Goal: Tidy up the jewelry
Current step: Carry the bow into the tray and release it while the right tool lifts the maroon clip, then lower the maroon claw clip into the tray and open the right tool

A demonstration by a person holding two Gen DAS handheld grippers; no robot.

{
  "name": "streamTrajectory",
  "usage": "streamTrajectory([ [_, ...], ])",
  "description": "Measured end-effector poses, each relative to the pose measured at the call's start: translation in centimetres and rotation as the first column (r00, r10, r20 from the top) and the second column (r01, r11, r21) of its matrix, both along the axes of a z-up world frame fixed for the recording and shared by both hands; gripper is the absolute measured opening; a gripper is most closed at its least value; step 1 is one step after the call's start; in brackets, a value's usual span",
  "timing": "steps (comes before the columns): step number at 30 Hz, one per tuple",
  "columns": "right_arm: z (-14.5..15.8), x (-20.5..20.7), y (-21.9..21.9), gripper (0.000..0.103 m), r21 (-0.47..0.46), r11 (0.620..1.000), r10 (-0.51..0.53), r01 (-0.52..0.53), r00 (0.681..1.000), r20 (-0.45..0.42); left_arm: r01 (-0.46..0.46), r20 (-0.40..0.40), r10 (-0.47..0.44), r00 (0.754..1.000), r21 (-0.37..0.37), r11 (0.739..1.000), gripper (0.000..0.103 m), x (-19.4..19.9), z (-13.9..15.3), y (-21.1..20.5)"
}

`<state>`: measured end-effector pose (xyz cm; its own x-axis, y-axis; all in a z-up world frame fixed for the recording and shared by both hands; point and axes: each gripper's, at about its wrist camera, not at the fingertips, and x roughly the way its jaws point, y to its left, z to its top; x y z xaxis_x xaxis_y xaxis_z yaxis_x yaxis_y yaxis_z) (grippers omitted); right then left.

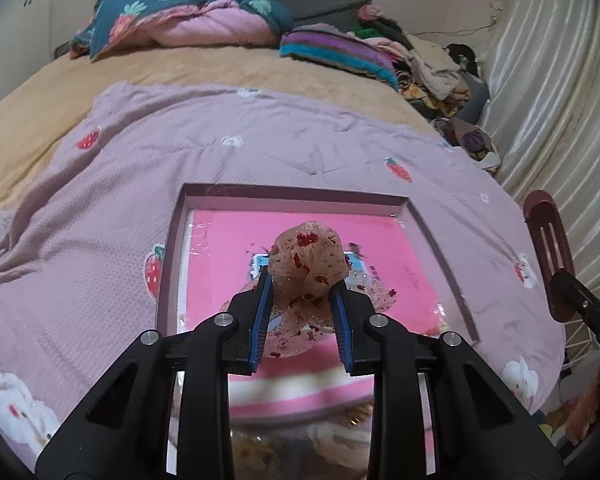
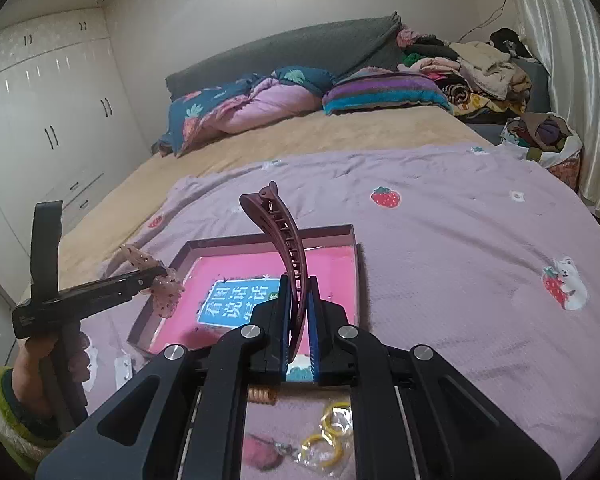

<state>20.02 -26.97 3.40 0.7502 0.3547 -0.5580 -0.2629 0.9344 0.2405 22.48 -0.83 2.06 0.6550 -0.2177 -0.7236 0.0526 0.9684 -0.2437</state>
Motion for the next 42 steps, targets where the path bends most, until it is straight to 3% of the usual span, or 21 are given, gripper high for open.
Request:
streamTrajectory([
  [10, -3.1, 4.5, 2.8, 0.007, -0.053, 0.999, 0.003, -0.007, 0.998, -0.069, -0.036, -0.068, 0.036, 0.997, 0.003, 0.999, 0.028, 1.6, -2.9, 1.1],
  [14, -5.4, 6.3, 3.9, 0.007, -0.081, 0.997, -0.004, -0.006, 0.993, -0.119, -0.033, -0.082, 0.034, 0.996, 0.014, 0.999, 0.038, 1.3, -3.5, 1.4],
  [20, -9.0, 7.6, 5.1, 0.007, -0.094, 0.996, -0.010, -0.010, 0.978, -0.210, -0.065, -0.073, 0.066, 0.995, 0.024, 0.998, 0.061, 0.0, -3.1, 2.6],
  [24, -10.5, 7.5, 5.6, 0.007, -0.103, 0.995, -0.013, -0.013, 0.969, -0.248, -0.085, -0.067, 0.087, 0.994, 0.031, 0.996, 0.078, -1.3, -2.5, 3.3],
  [27, -10.9, 7.0, 5.6, 0.009, -0.090, 0.996, -0.014, -0.010, 0.965, -0.262, -0.096, -0.055, 0.098, 0.994, 0.034, 0.995, 0.084, -2.4, -1.8, 3.4],
  [28, -11.0, 6.7, 5.5, 0.013, -0.082, 0.997, -0.015, -0.007, 0.965, -0.261, -0.098, -0.053, 0.099, 0.994, 0.034, 0.995, 0.085, -2.5, -1.6, 3.4],
  [31, -10.4, 5.7, 5.2, 0.047, -0.083, 0.997, -0.029, 0.010, 0.971, -0.238, -0.099, -0.047, 0.100, 0.994, 0.035, 0.995, 0.088, -3.2, -1.1, 3.3],
  [33, -9.5, 4.8, 4.7, 0.051, -0.083, 0.996, -0.042, 0.025, 0.979, -0.201, -0.099, -0.037, 0.100, 0.994, 0.032, 0.995, 0.089, -3.7, -0.6, 3.2],
  [37, -7.6, 3.1, 3.5, 0.077, -0.077, 0.996, -0.066, 0.054, 0.985, -0.159, -0.108, -0.019, 0.108, 0.994, 0.020, 0.994, 0.093, -4.7, 0.3, 3.1],
  [42, -5.0, 0.6, 1.6, 0.084, -0.061, 0.994, -0.095, 0.089, 0.991, -0.094, -0.108, -0.007, 0.108, 0.994, 0.005, 0.994, 0.093, -5.9, 1.2, 3.1],
])
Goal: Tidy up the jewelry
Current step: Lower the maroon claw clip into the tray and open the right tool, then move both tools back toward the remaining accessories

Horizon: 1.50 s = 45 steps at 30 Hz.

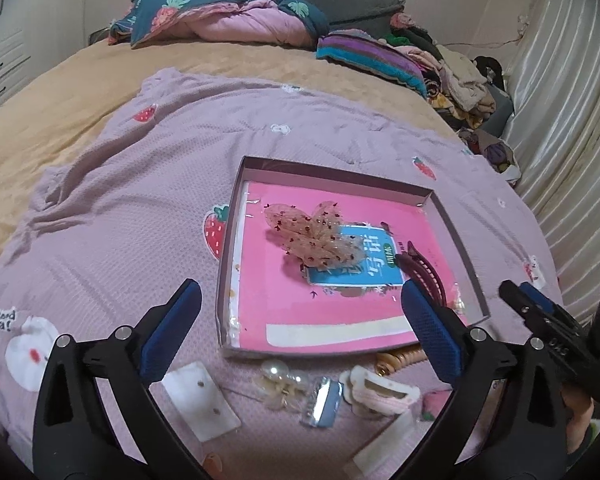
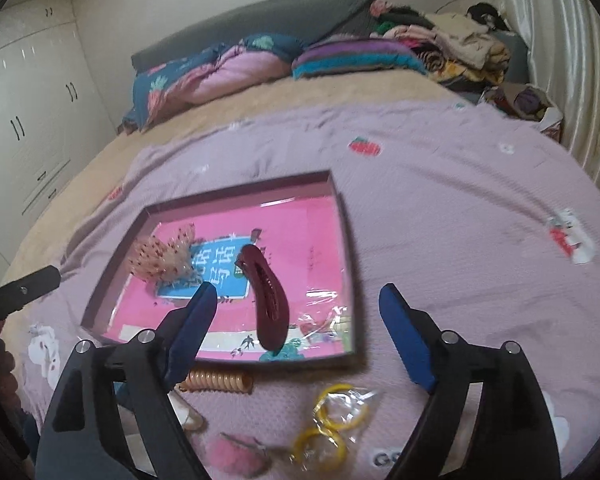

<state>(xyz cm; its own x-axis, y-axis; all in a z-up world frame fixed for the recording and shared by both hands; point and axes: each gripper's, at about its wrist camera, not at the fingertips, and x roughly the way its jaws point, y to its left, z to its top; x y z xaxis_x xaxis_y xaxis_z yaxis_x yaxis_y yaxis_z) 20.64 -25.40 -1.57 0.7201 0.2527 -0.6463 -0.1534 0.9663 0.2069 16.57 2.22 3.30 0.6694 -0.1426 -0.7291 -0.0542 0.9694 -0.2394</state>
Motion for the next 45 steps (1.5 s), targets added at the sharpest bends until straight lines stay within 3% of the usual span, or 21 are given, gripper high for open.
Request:
streamTrajectory([
  [2, 0.7, -0.8, -0.6, 0.090, 0.002, 1.000, -0.006, 0.006, 1.000, 0.017, -0.001, 0.008, 0.001, 1.000, -0.006, 1.000, 0.093, -0.5, 0.5, -0.1],
  [25, 5.8, -8.3, -5.8, 0.092, 0.038, 0.998, -0.058, 0.053, 0.989, 0.139, -0.020, 0.118, 0.021, 0.993, -0.010, 1.000, 0.093, -7.4, 4.8, 0.0],
  [35, 6.5, -10.8, -5.3, 0.092, 0.019, 1.000, -0.020, 0.017, 0.986, 0.163, -0.025, 0.130, 0.024, 0.991, 0.005, 1.000, 0.093, -9.6, 5.0, 0.1],
  [45, 6.0, -12.5, -4.3, 0.092, -0.010, 0.999, 0.034, -0.033, 0.989, 0.144, -0.010, 0.100, 0.009, 0.995, 0.013, 1.000, 0.093, -11.5, 2.9, -0.1],
])
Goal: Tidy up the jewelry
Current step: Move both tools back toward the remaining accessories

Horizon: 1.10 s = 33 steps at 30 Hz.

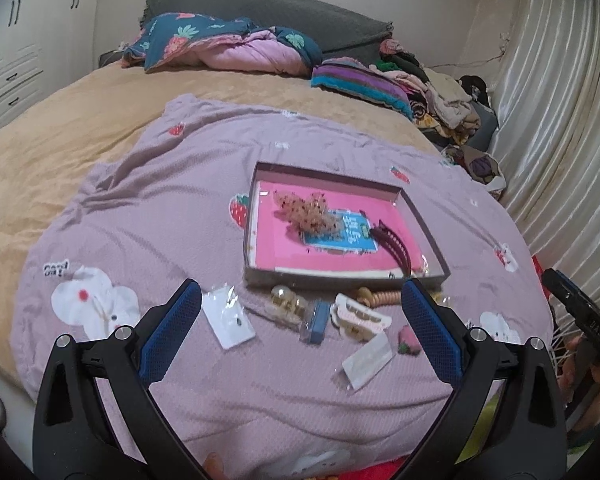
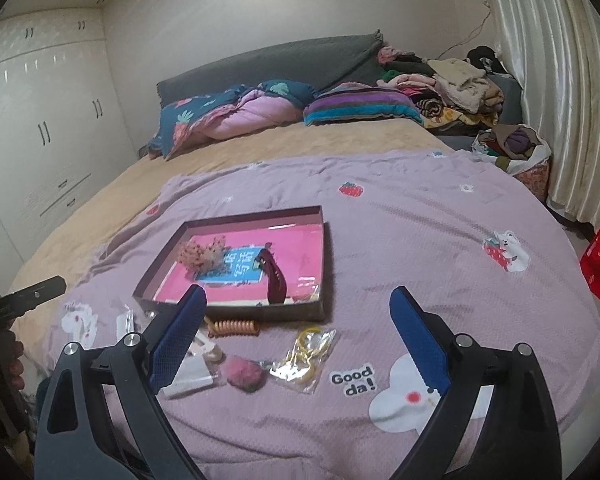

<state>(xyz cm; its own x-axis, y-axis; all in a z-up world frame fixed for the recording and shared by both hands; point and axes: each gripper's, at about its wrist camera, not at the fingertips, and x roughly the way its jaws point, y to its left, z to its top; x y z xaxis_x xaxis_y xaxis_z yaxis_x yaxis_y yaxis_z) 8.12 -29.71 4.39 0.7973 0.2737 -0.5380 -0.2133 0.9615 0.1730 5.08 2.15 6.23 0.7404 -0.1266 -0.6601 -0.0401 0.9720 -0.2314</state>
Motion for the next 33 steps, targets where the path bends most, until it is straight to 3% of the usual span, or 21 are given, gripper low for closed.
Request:
streamTrajectory([
  [23, -4.1, -1.6, 3.0, 0.092, -0.059, 0.995, 0.077, -0.086, 0.988, -0.133, 0.062, -0.134, -0.061, 0.989, 0.001, 0.998, 0.093, -2.5, -6.4, -0.5],
  [33, -7.9, -0.6, 4.5, 0.092, -0.039, 0.985, 0.152, -0.167, 0.957, -0.246, 0.143, -0.204, -0.138, 0.969, 0.010, 0.990, 0.093, -2.1, -9.2, -2.3],
])
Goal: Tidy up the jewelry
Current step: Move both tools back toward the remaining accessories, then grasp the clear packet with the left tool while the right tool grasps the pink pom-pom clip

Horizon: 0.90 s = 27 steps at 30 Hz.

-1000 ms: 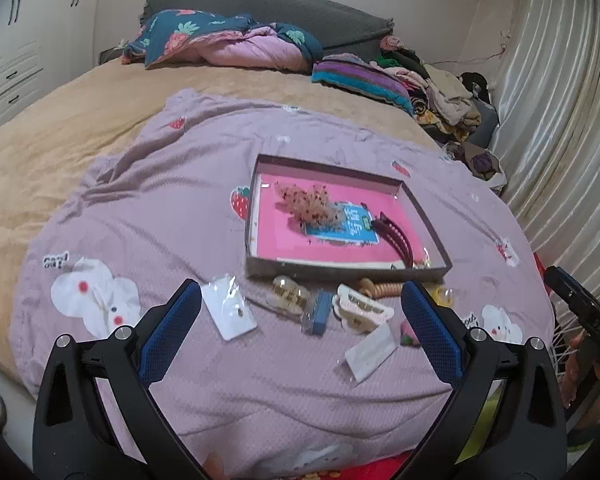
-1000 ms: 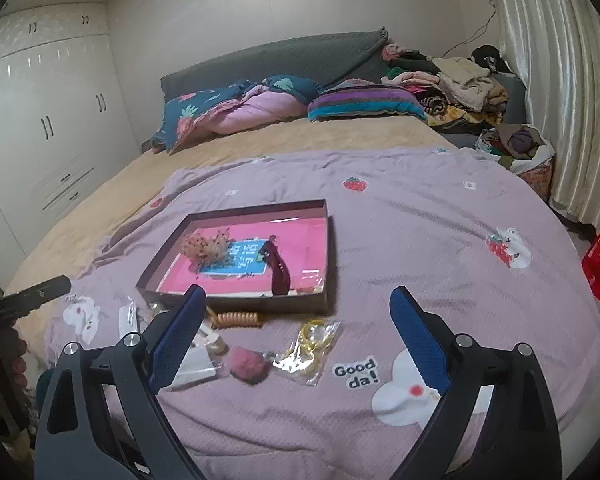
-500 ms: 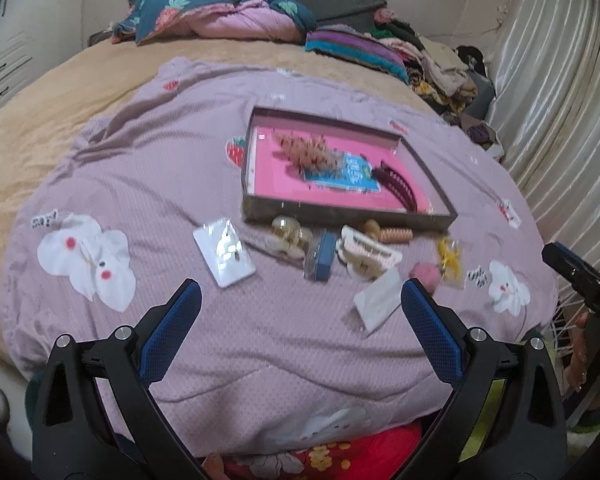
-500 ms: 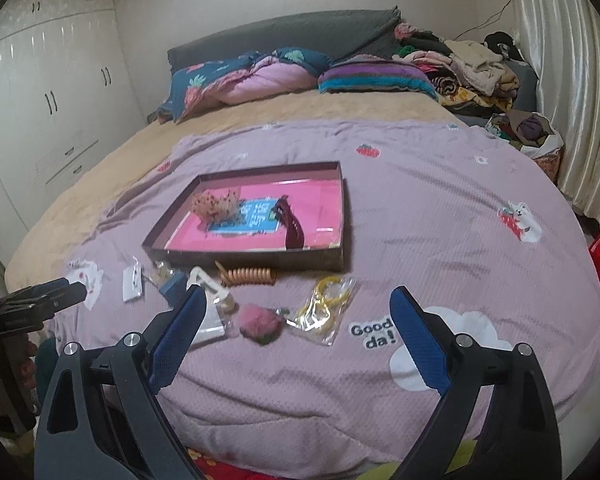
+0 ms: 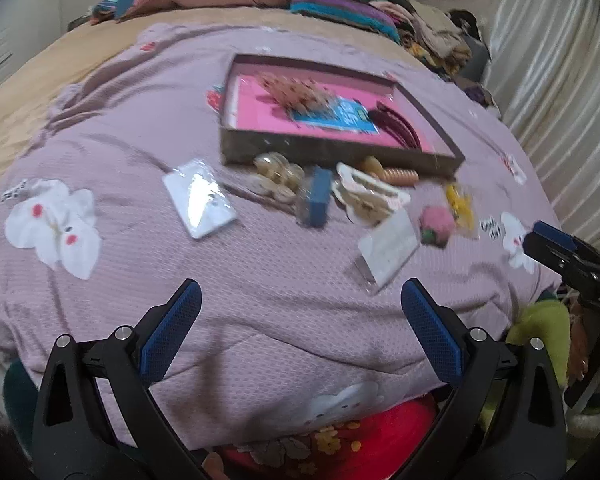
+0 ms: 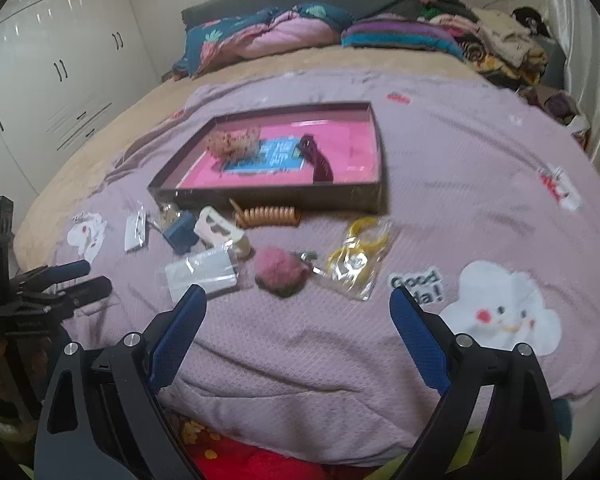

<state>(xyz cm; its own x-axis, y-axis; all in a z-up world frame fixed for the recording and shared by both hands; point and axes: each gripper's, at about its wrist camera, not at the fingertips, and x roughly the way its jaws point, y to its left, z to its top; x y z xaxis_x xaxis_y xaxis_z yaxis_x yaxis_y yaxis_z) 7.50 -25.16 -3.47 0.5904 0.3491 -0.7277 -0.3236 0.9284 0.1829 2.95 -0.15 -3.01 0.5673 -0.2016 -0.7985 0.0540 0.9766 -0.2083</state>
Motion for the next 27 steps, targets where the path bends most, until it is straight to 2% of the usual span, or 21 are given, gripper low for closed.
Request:
streamTrajectory([
  [4, -1.2, 0.7, 0.4, 0.085, 0.022, 1.000, 0.022, -0.021, 0.999, -0.041, 0.069, -0.002, -0.069, 0.998, 0.019, 0.997, 0.090, 0.5, -0.8, -1.8],
  [6, -1.9, 1.1, 0.6, 0.081, 0.041, 0.998, 0.043, -0.040, 0.997, -0.066, 0.108, -0.009, -0.108, 0.994, 0.006, 0.994, 0.082, 1.0, -1.2, -2.6],
  [11, -3.0, 2.8, 0.8, 0.061, 0.120, 0.991, 0.078, -0.062, 0.988, -0.136, 0.162, -0.028, -0.162, 0.986, 0.005, 0.987, 0.069, 2.6, -2.1, -3.9],
  [18, -4.6, 5.4, 1.7, 0.055, 0.156, 0.985, 0.107, -0.076, 0.973, -0.203, 0.208, -0.053, -0.208, 0.977, -0.019, 0.978, 0.065, 5.0, -3.1, -4.8],
  [22, -5.8, 7.2, 2.0, 0.051, 0.180, 0.982, 0.100, -0.055, 0.962, -0.254, 0.234, -0.067, -0.235, 0.970, -0.021, 0.972, 0.059, 5.8, -3.6, -5.4],
  [24, -6.2, 8.0, 2.2, 0.045, 0.177, 0.983, 0.097, -0.050, 0.959, -0.267, 0.241, -0.073, -0.242, 0.967, -0.025, 0.970, 0.054, 6.1, -3.9, -5.7],
  [25, -6.5, 8.4, 2.5, 0.039, 0.173, 0.983, 0.099, -0.052, 0.956, -0.276, 0.244, -0.078, -0.246, 0.966, -0.034, 0.969, 0.053, 6.3, -4.1, -5.8],
  [26, -6.7, 8.6, 2.7, 0.031, 0.167, 0.985, 0.098, -0.052, 0.956, -0.278, 0.245, -0.079, -0.248, 0.966, -0.042, 0.969, 0.048, 6.4, -4.1, -5.8],
  [27, -6.8, 8.8, 3.0, 0.031, 0.160, 0.986, 0.096, -0.054, 0.957, -0.273, 0.245, -0.078, -0.248, 0.965, -0.047, 0.968, 0.040, 6.4, -4.1, -5.9],
])
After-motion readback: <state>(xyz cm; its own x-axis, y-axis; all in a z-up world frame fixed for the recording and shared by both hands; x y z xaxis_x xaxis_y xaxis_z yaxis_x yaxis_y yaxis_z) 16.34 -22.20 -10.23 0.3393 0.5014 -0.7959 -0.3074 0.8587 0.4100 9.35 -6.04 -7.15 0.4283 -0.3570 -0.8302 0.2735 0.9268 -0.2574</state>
